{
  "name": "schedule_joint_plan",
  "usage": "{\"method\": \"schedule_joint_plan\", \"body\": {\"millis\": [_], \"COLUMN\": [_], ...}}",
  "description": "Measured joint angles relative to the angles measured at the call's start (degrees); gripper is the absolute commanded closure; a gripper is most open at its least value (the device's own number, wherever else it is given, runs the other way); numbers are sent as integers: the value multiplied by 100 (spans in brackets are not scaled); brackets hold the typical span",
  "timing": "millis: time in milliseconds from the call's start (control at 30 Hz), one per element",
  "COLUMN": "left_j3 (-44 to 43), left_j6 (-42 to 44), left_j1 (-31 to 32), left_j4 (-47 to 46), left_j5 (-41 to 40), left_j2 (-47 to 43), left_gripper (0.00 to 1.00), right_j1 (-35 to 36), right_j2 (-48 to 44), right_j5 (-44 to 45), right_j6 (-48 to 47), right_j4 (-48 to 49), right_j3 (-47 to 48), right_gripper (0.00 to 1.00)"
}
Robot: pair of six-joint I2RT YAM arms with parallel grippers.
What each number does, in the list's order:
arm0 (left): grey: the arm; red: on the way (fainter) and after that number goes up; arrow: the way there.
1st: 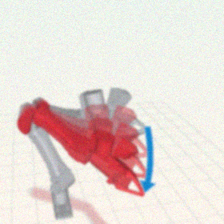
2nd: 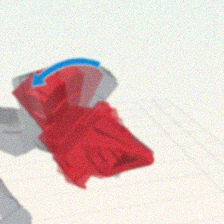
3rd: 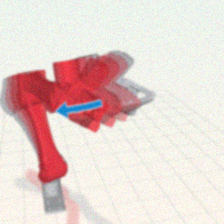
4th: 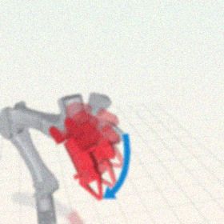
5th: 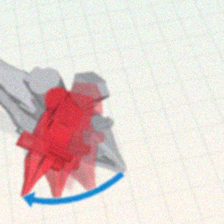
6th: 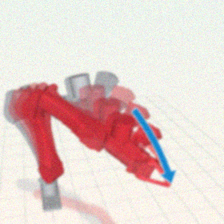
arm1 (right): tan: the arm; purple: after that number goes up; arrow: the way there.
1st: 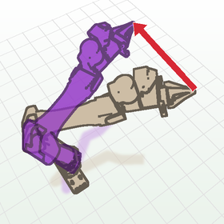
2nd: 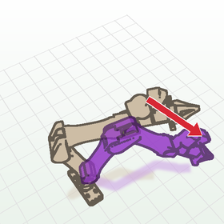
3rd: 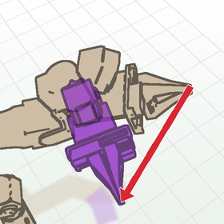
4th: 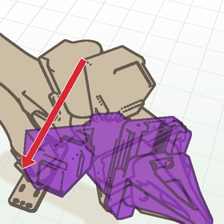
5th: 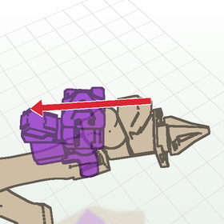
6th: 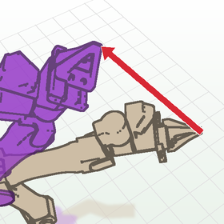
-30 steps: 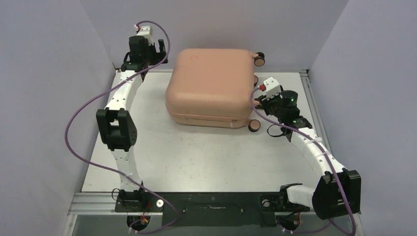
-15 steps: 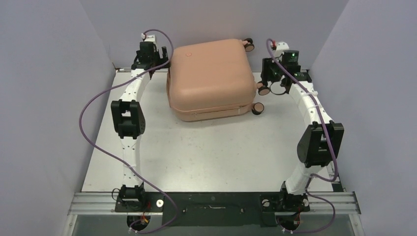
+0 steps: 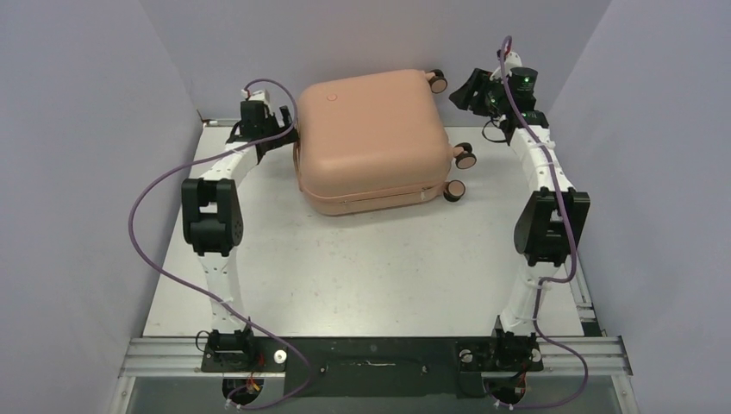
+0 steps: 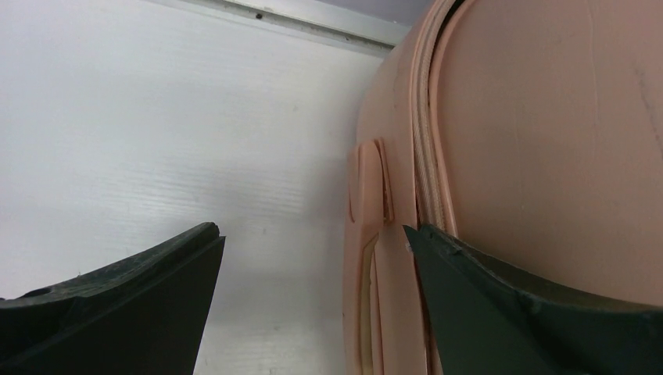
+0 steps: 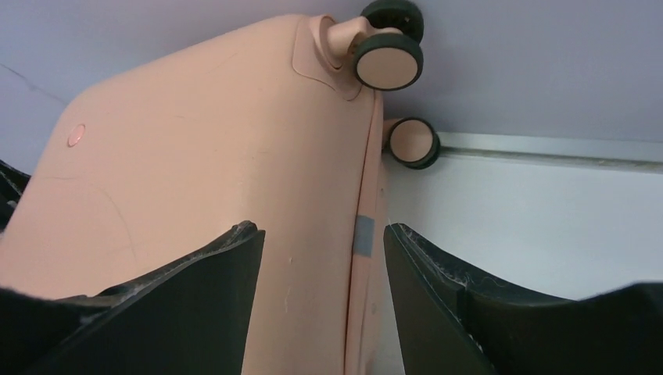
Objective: Pack the luggage
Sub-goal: Move the luggage to the center of the board.
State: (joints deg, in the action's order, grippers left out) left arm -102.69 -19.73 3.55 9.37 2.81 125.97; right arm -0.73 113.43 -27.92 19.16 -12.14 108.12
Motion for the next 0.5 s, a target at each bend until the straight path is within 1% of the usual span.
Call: {"method": "schedule_joint_plan", "body": {"millis": [133, 267, 367, 500], "left_j3": [789, 1499, 1961, 2490], "left_j6": [-260, -389, -387, -262], "left_j1": [9, 81, 181, 332], "left_j4": [-267, -411, -496, -527], "left_j5": [151, 201, 140, -31], "left_j2": [-457, -927, -1248, -1641], "left_gripper": [4, 4, 4, 4], "right_j1": [-199, -304, -299, -352], "right_j2": [872, 1578, 1825, 1847], "right_j5": [-704, -1182, -1403, -1604], "right_j6": [621, 1163, 1351, 1314], "right_j4": [151, 173, 109, -101], "right_j3": [380, 400, 400, 533], "right_gripper": [43, 45, 46, 48]}}
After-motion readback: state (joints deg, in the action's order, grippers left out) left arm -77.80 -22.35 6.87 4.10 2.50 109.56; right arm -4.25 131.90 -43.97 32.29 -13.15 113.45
